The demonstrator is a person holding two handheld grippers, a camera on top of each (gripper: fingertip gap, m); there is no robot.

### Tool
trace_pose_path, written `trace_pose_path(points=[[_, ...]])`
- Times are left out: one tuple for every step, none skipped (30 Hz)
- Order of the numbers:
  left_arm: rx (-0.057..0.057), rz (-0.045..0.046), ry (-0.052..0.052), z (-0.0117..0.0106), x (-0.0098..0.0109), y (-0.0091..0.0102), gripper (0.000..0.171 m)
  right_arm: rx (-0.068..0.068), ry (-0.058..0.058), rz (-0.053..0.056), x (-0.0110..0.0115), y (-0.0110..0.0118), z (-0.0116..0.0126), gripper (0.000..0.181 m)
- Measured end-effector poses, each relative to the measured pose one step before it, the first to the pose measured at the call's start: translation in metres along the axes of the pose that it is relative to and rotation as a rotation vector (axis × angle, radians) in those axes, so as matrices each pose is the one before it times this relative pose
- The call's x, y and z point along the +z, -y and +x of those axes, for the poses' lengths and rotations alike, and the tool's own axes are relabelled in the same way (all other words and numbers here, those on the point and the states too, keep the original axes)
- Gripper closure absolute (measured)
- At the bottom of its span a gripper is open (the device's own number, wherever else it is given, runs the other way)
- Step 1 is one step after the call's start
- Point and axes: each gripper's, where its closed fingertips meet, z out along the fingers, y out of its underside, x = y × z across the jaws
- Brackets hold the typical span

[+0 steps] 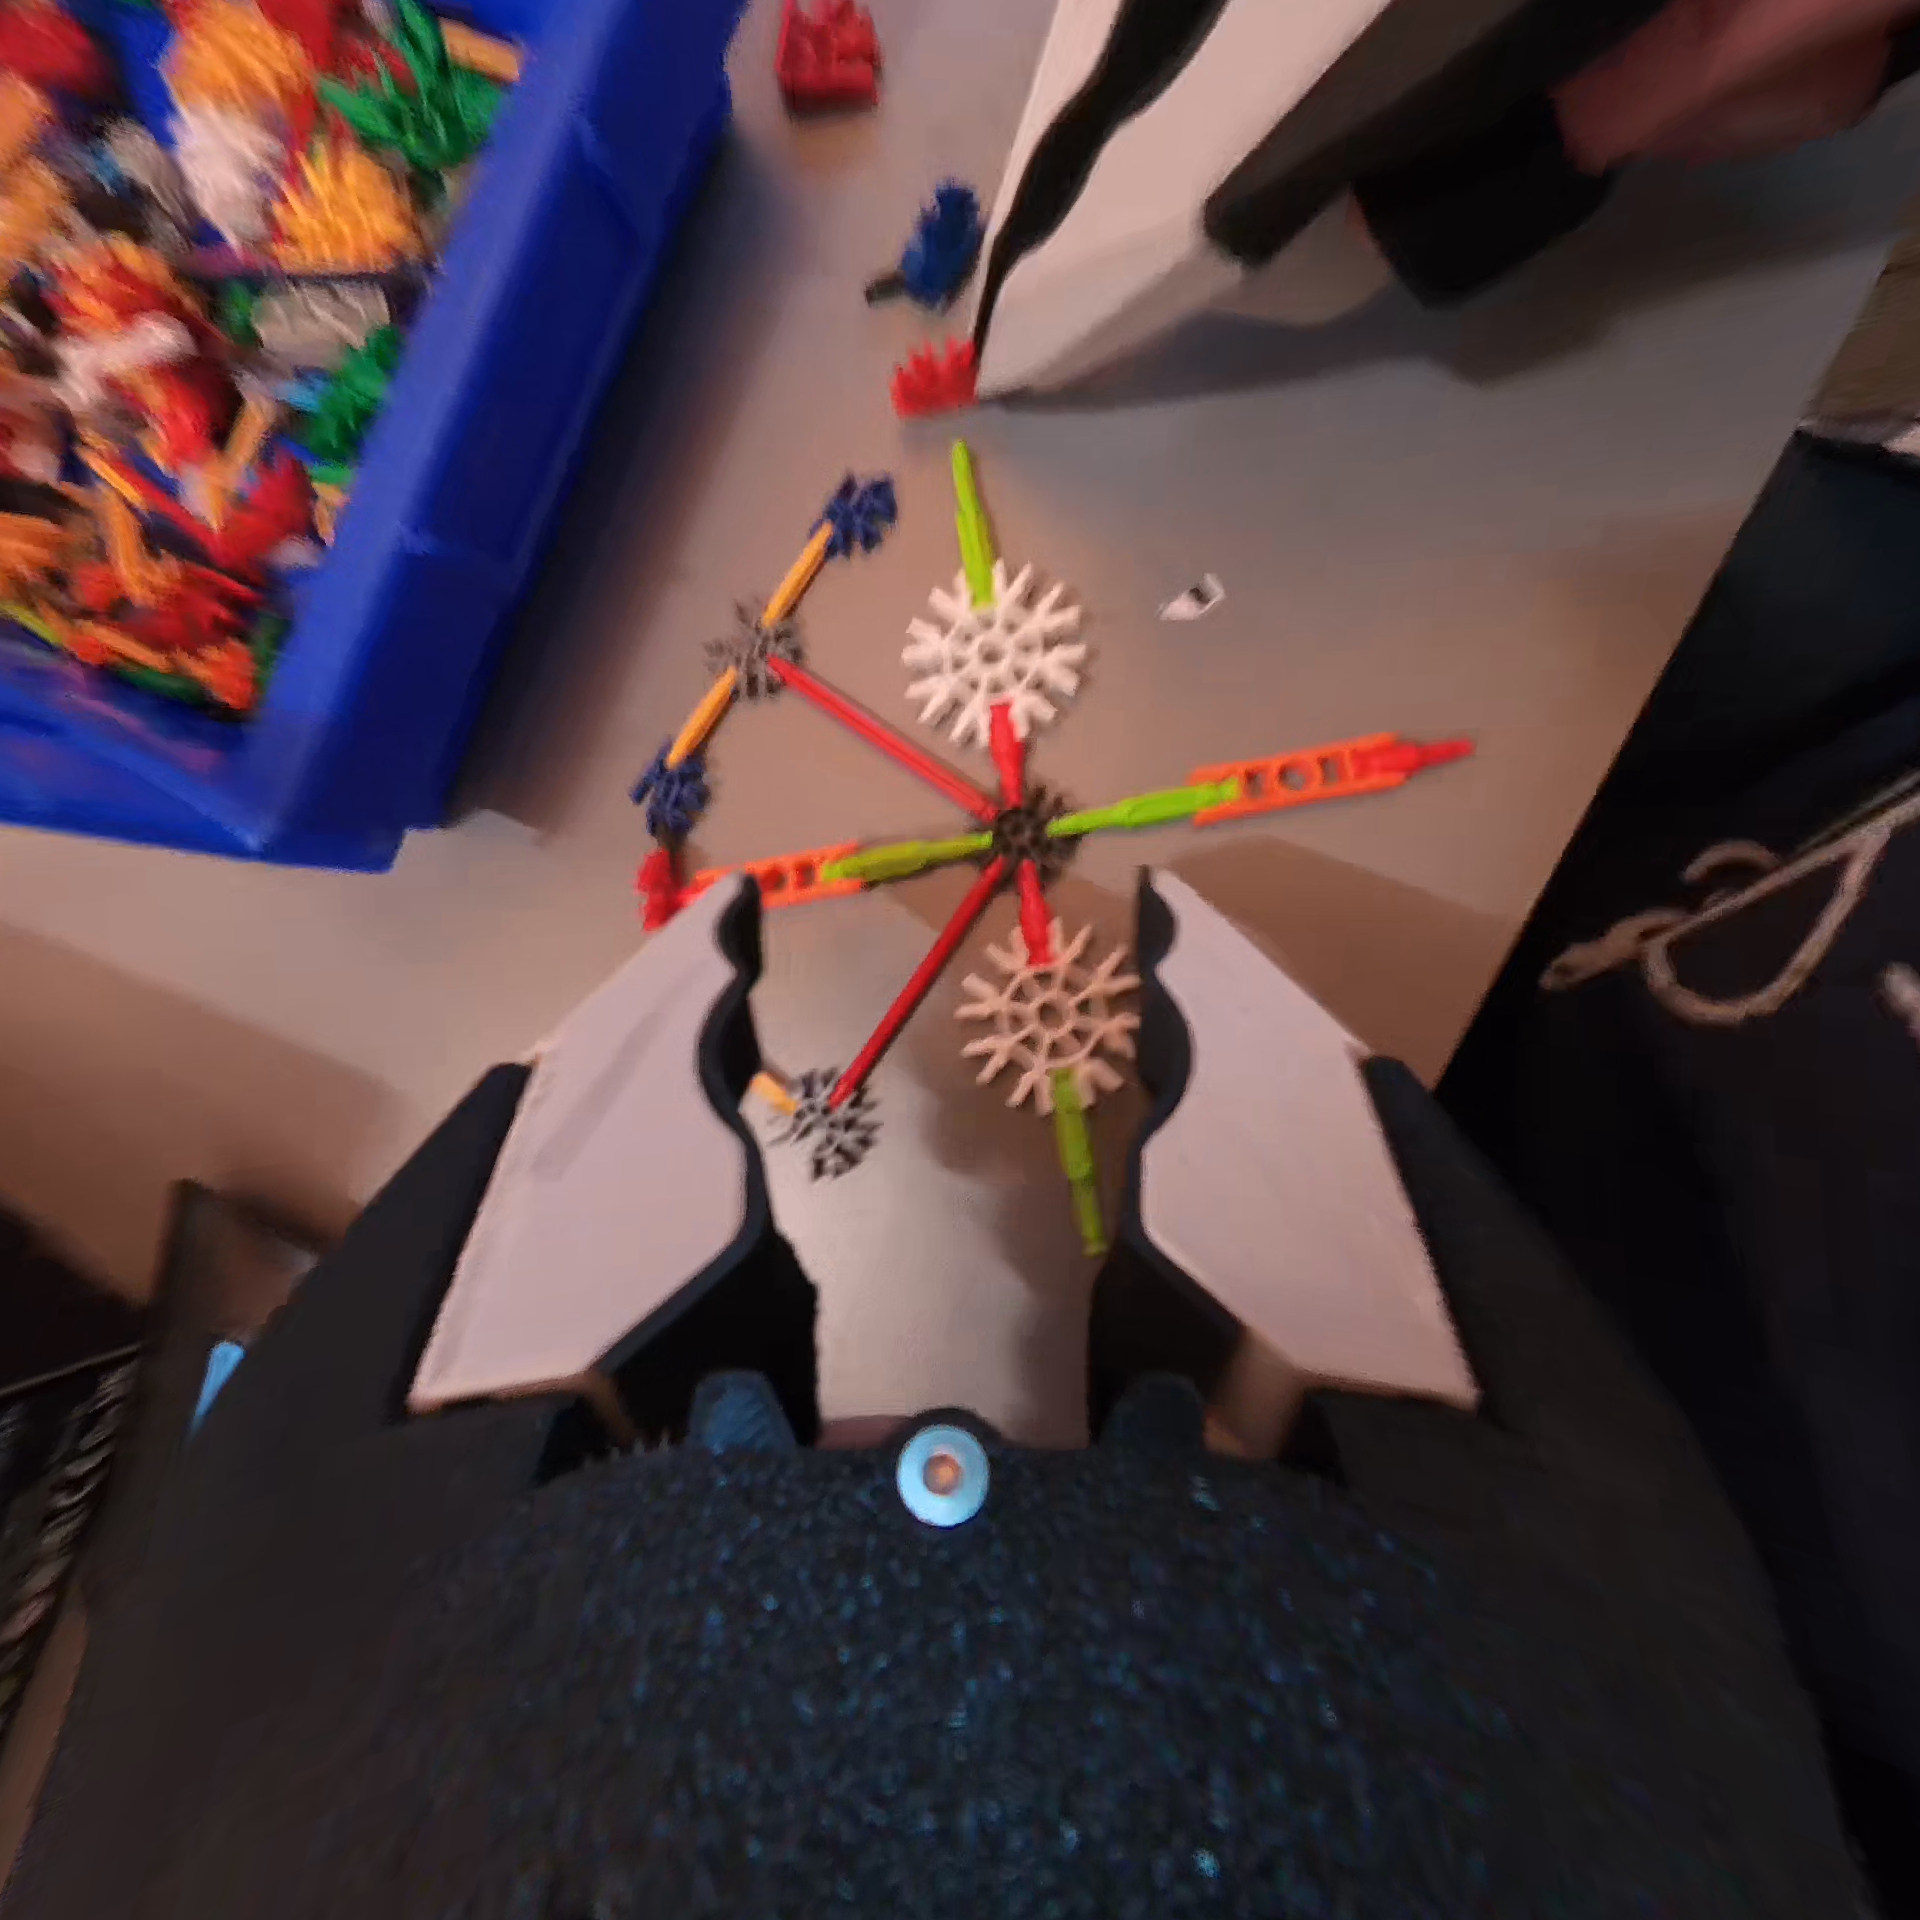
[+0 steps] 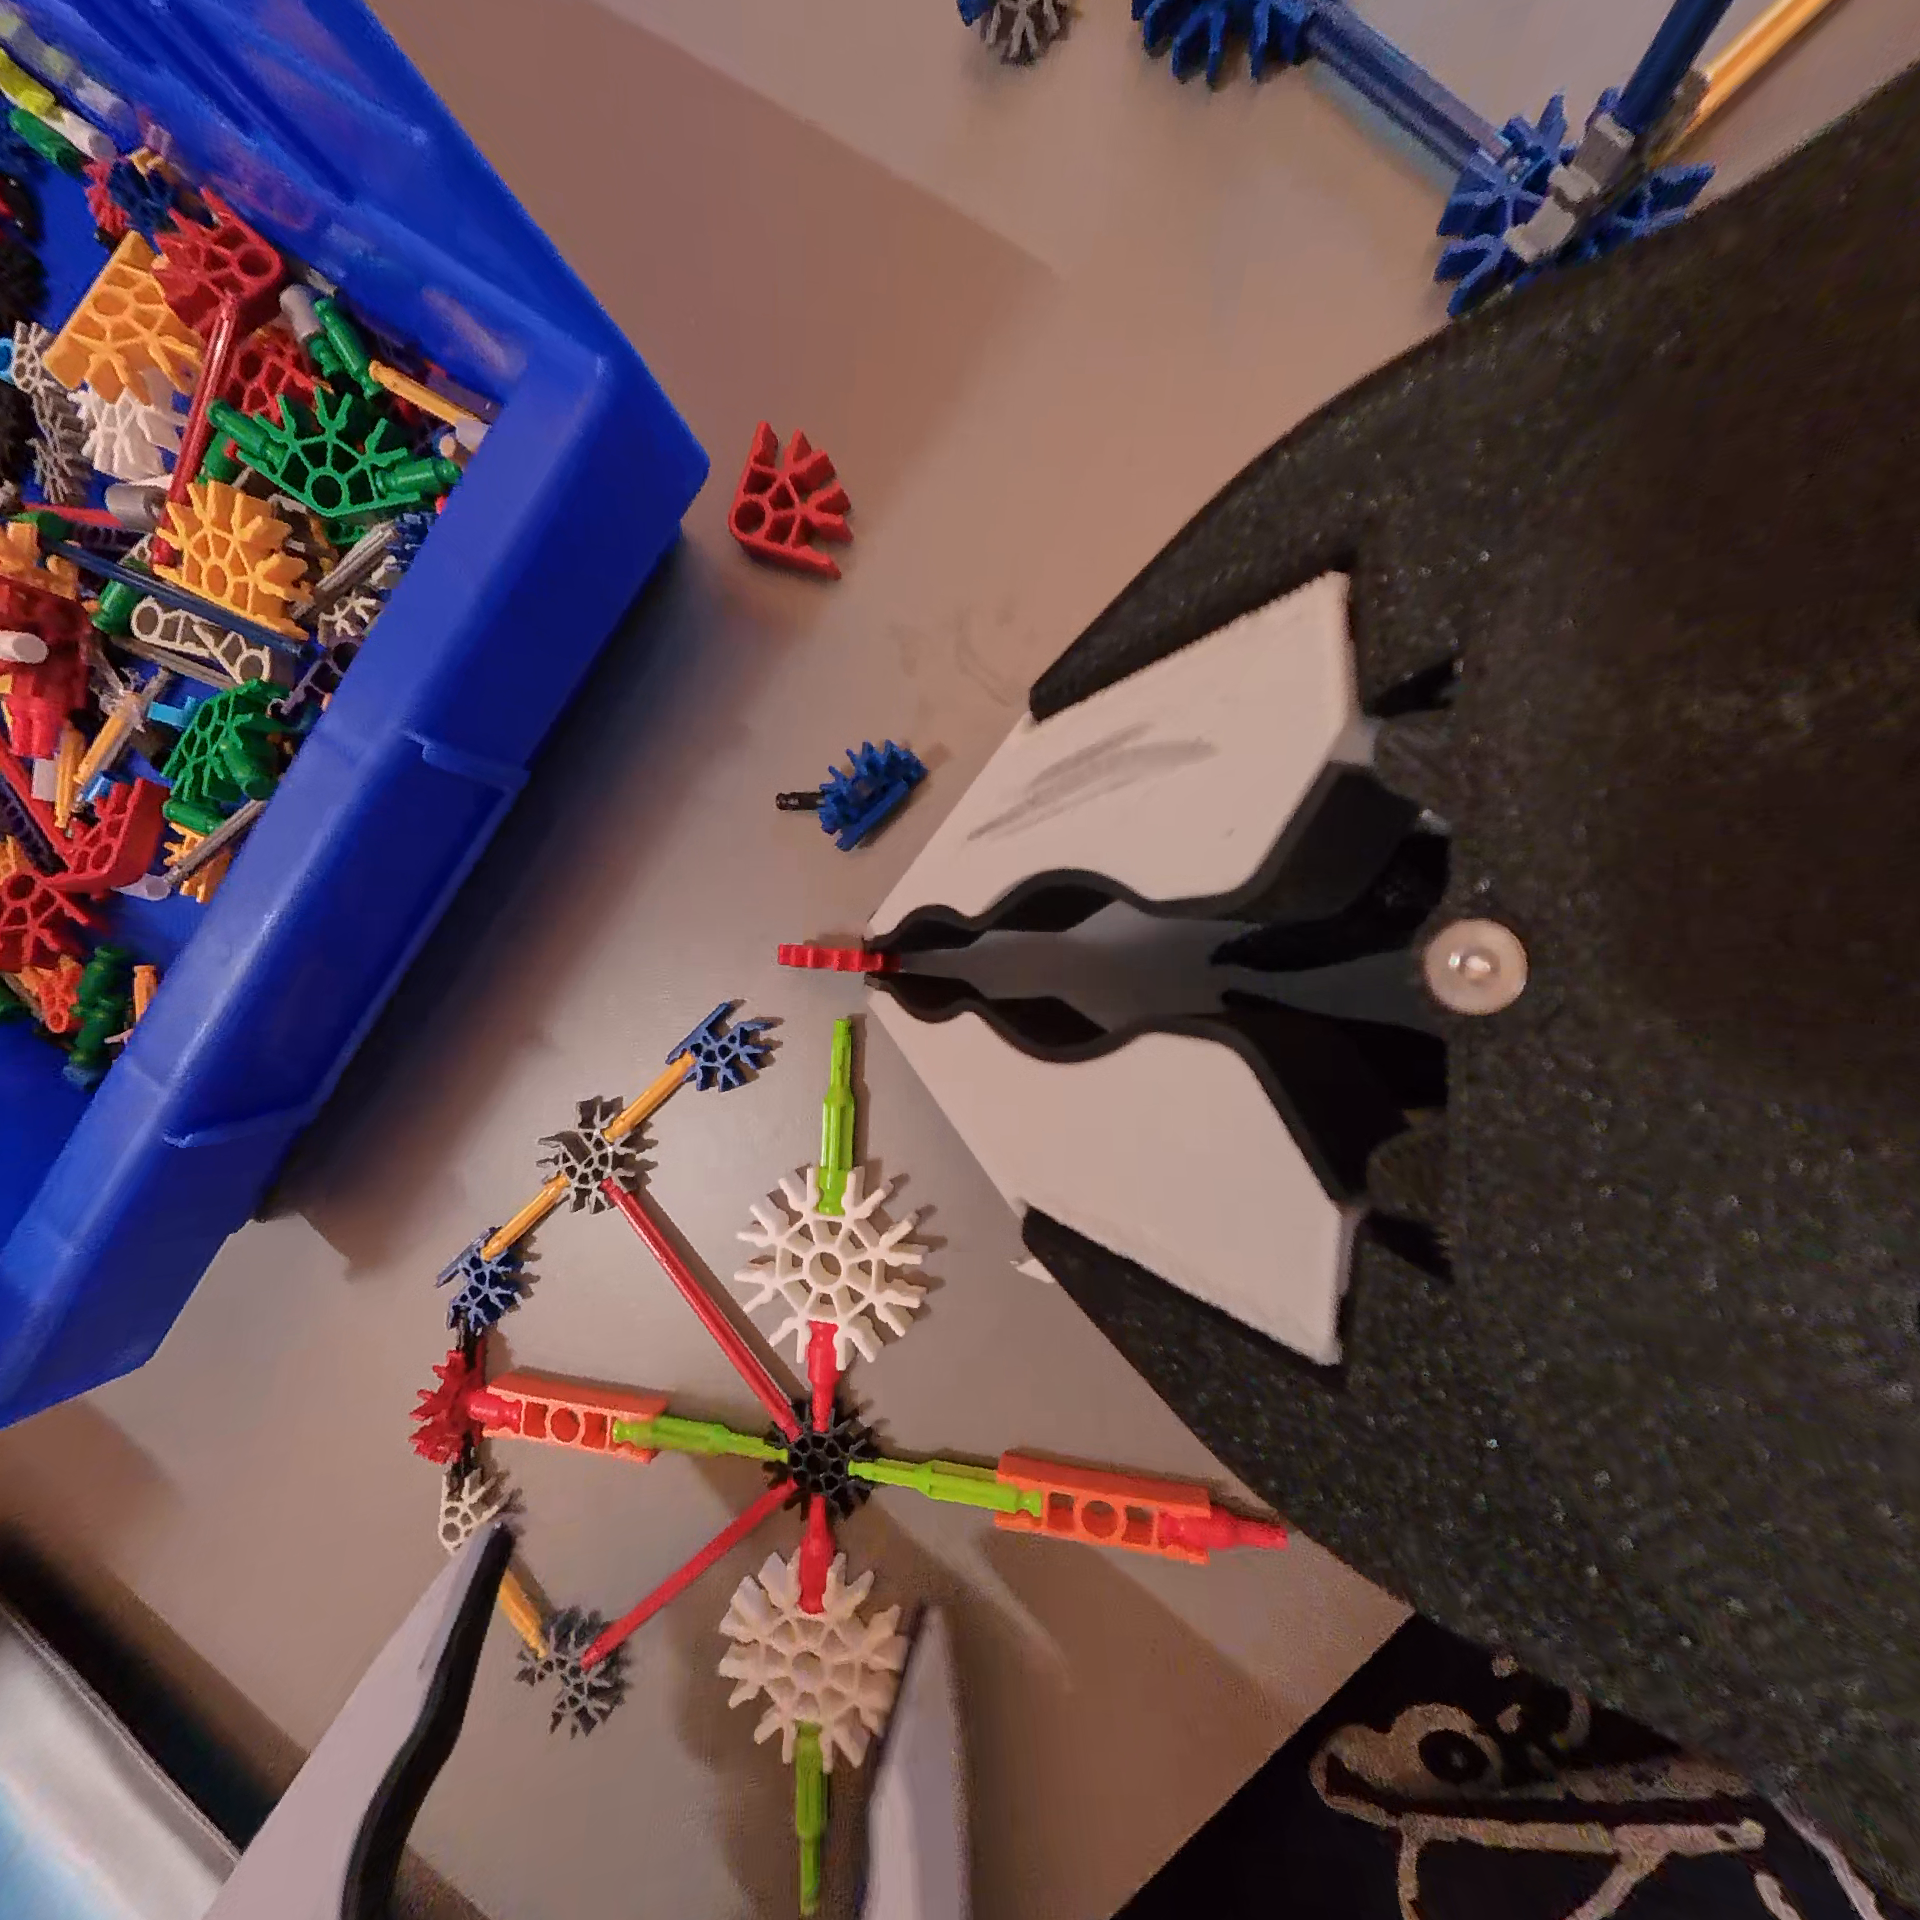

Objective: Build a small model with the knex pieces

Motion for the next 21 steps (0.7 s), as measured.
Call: trace_pose_path(points=[[0.0117,0.02028,0.0054,0.00704,-0.00082,0.00649,0.097,0.003,0.0007,-0.0002,0.00025,-0.0009,0.00059,0.179],[0.0066,0.03188,-0.004,0.00897,-0.00062,0.00827,0.097,0.003,0.0005,0.0011,0.00012,-0.00066,0.00079,0.178],[0.0078,0.02335,-0.0058,0.00873,0.00026,0.00622,0.097,0.0028,-0.0002,0.0022,-0.00013,-0.00012,0.00105,0.179],[0.0076,0.02014,-0.0012,0.007,0.0007,0.00501,0.096,0.0008,-0.0002,-0.0001,-0.00019,-0.00019,0.00099,0.179],[0.0049,0.01902,-0.0094,0.00639,0.00101,0.00387,0.095,-0.0011,-0.0004,-0.0013,-0.00013,-0.00021,0.00081,0.179],[0.0018,0.01055,-0.0168,0.00539,0.00107,0.00154,0.094,-0.0019,-0.0014,-0.0017,-0.00018,-0.00016,0.00069,0.179],[-0.0011,0.00095,-0.007,0.00186,0.00125,-0.00059,0.093,-0.0014,-0.0021,-0.002,-0.00018,-0.00003,0.00073,0.179],[-0.0015,-0.00456,0.0077,-0.00164,0.00103,-0.00162,0.093,-0.002,-0.0004,-0.0015,-0.00013,0.00006,0.00029,0.179],[-0.0005,-0.00373,0.0071,-0.00215,0.00054,-0.00152,0.091,-0.0014,0.0015,-0.0022,0.00001,-0.00013,-0.00031,0.179],[-0.0017,-0.00026,-0.001,-0.0008,0.00022,-0.00087,0.09,-0.0008,0.0015,-0.0018,-0.00009,-0.00007,-0.00041,0.179],[-0.0026,0.00346,-0.0042,0.00011,-0.00002,0.00015,0.09,0.0001,-0.0002,-0.0018,0.00008,-0.00019,-0.00009,0.178],[-0.0005,0.00351,-0.0058,0.00067,0.0001,0.00028,0.09,0.0008,0.0008,-0.0005,-0.00004,-0.00008,-0.00017,0.179],[0.0006,0.00141,-0.0072,0.00127,0.00036,0.00013,0.091,0.0012,0.0023,-0.0004,0.00007,0.00005,-0.00044,0.179],[0.0002,0.00291,-0.0046,0.00093,0.00047,0.00034,0.091,-0.0001,0.0004,-0.0008,0.00007,0.00002,-0.00016,0.179],[-0.0007,0.00353,-0.0034,0.00078,0.00039,0.00042,0.091,-0.0017,-0.0009,-0.0015,-0.00007,-0.00003,-0.00001,0.179],[0.0006,0.00134,-0.0041,0.00078,0.00023,0.00011,0.091,-0.0009,0.0002,-0.0012,0.00009,0.00001,-0.00016,0.179],[0.0008,0.00106,-0.0012,0.00023,0.0002,-0.00014,0.091,-0.0004,0.002,-0.0008,0.00013,0.00009,-0.00032,0.179],[-0.001,0.00186,0.0011,-0.00056,0.00008,-0.00007,0.091,-0.0007,0.0024,-0.0009,0.00005,0.00014,-0.00035,0.179],[-0.0028,0.00125,0.001,-0.00068,-0.00008,-0.00036,0.091,-0.0013,0.002,-0.0009,0.00007,0.00002,-0.00031,0.178],[-0.0031,0.00106,-0.0009,-0.00043,-0.00016,-0.00045,0.091,-0.0011,0.0023,-0.0009,0.00016,0.00012,-0.00038,0.178],[-0.0027,0.0005,-0.0021,-0.00015,-0.00009,-0.00053,0.091,-0.0014,0.0002,-0.0014,-0.00004,0.00001,-0.00004,0.178]])
